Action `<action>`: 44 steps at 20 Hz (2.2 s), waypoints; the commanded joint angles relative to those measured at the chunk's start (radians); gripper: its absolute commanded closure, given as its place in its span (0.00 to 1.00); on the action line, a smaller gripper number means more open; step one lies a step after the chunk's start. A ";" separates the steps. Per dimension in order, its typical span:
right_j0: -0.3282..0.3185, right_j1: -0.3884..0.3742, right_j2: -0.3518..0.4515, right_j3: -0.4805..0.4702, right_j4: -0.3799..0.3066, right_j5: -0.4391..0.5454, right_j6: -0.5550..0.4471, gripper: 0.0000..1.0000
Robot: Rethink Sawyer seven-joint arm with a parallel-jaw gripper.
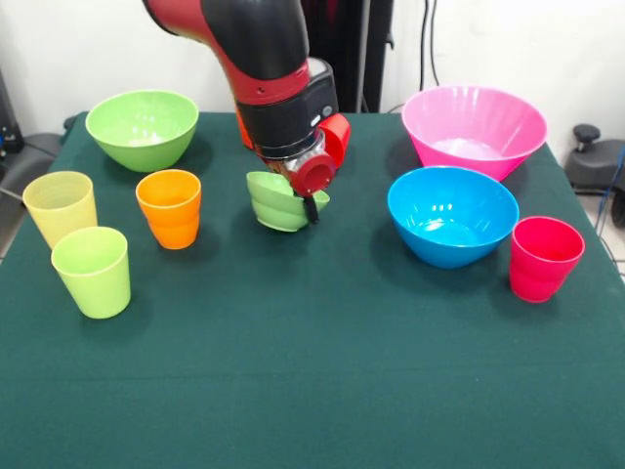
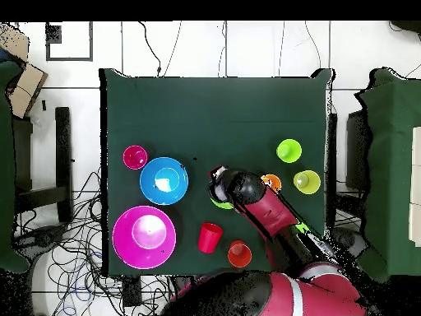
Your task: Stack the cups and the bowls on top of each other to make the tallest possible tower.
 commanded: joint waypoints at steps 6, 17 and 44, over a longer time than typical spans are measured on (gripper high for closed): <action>-0.095 -0.030 0.155 0.085 0.008 0.061 0.112 1.00; -0.126 -0.009 0.151 0.040 0.022 0.104 0.123 1.00; -0.101 0.050 0.162 -0.035 0.107 0.159 0.201 1.00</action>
